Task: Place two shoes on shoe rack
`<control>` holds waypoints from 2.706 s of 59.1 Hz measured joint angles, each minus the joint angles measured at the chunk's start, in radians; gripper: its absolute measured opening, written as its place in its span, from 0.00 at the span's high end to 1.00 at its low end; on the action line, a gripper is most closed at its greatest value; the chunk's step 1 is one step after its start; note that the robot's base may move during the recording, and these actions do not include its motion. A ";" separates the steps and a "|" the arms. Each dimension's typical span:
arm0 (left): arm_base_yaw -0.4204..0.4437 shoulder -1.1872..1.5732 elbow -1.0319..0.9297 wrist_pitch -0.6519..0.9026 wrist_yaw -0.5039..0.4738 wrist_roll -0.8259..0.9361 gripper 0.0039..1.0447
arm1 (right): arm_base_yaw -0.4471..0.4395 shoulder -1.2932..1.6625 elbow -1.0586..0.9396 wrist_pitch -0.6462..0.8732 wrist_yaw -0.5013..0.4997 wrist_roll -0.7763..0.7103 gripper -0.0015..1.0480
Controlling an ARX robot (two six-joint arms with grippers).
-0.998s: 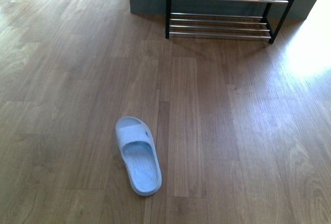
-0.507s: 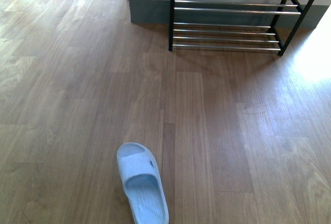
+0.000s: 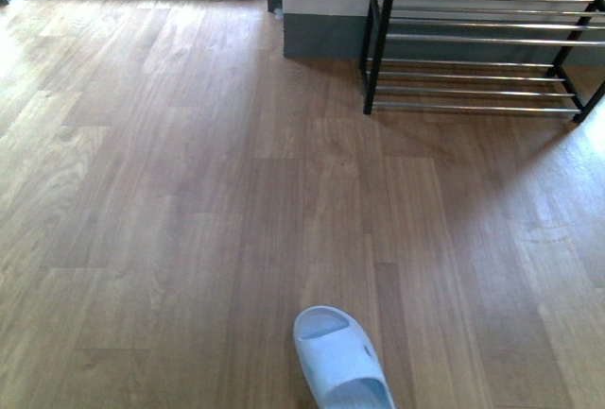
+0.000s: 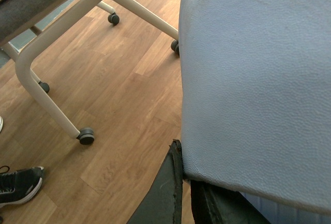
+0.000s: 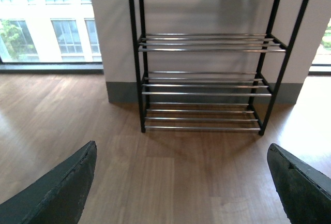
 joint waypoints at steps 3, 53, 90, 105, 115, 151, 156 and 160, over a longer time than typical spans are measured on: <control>0.000 0.000 0.000 0.000 -0.002 0.000 0.99 | 0.000 0.000 0.000 0.000 -0.002 0.000 0.09; 0.000 -0.002 -0.001 0.000 -0.003 0.000 0.99 | 0.038 0.256 0.026 -0.029 -0.172 0.004 0.09; 0.000 -0.002 -0.001 0.000 -0.002 0.000 0.99 | -0.083 2.315 0.415 1.022 -0.132 -0.691 0.09; 0.000 -0.002 -0.001 0.000 -0.002 0.000 0.99 | -0.073 2.668 0.615 1.051 -0.080 -0.737 0.09; 0.000 -0.002 -0.001 0.000 -0.002 0.000 0.99 | -0.053 2.761 0.716 1.064 -0.069 -0.725 0.09; 0.000 -0.002 -0.001 0.000 -0.002 0.000 0.99 | -0.039 2.916 0.963 1.026 -0.041 -0.690 0.09; 0.000 -0.002 -0.001 0.000 -0.002 0.000 0.99 | -0.039 2.930 0.992 1.021 -0.036 -0.668 0.09; 0.000 -0.002 -0.001 0.000 -0.002 0.000 0.99 | -0.038 2.943 1.016 1.029 -0.037 -0.644 0.15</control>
